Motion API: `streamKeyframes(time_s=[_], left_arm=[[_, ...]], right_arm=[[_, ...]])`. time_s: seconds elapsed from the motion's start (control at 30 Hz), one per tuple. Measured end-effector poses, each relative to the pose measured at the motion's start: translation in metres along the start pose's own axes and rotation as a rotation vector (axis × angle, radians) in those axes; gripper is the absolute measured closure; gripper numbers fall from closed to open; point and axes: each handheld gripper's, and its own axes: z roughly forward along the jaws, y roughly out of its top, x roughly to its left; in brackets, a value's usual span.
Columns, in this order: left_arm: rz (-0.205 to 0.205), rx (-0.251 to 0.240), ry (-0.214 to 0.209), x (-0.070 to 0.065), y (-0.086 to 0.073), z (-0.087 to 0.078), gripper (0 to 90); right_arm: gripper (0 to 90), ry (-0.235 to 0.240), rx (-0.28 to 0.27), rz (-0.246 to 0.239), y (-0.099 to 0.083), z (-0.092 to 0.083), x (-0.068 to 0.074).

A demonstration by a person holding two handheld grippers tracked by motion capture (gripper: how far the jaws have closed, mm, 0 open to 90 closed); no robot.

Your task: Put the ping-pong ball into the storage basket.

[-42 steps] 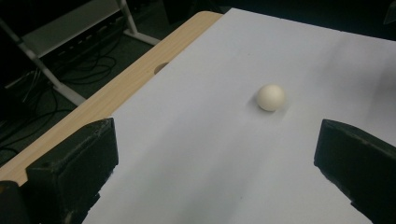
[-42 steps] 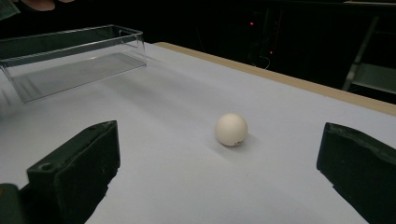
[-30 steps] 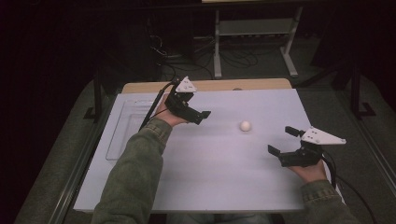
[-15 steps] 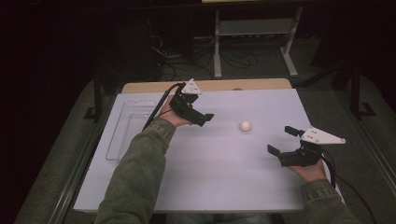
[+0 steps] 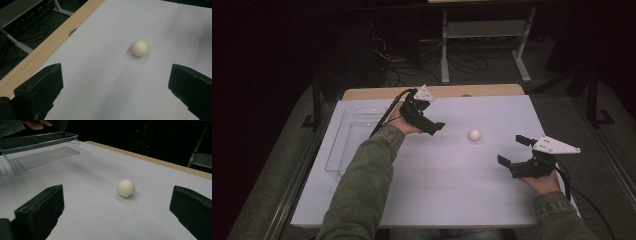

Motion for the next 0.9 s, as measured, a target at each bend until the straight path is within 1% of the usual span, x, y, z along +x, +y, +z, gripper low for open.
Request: streamKeyframes(time_s=[0.07,0.13,0.17,0.4,0.5,0.57,0.63,0.67,0.9], left_arm=[[0.002,-0.001,-0.002,0.0,0.001,0.001,0.0],[0.014,0.01,-0.012,-0.001,0.004,0.007,0.0],[0.011,0.011,-0.015,-0.002,0.005,0.008,0.0],[0.034,0.03,-0.035,-0.005,0.012,0.017,0.0],[0.034,0.025,-0.033,-0.005,0.015,0.02,0.0],[0.031,0.023,-0.041,-0.006,0.015,0.022,0.0],[0.039,0.028,-0.043,-0.006,0.016,0.023,0.0],[0.045,0.033,-0.051,-0.007,0.017,0.027,0.0],[0.052,0.05,-0.069,-0.008,0.022,0.038,0.0]], right_arm=[[0.0,0.001,0.0,0.0,0.0,0.0,0.0],[0.0,0.001,0.003,0.002,0.0,0.0,0.0],[0.0,0.002,0.003,0.001,0.0,0.0,0.0],[0.0,0.003,0.003,0.003,0.0,0.0,0.0],[0.0,0.002,0.003,0.003,0.0,0.0,0.0],[0.0,0.002,0.002,0.005,-0.001,-0.001,0.001],[0.0,0.002,0.001,0.003,-0.001,-0.001,0.001],[0.0,-0.001,0.0,-0.002,-0.001,-0.002,0.001],[0.0,-0.004,0.0,0.002,-0.002,-0.004,0.001]])
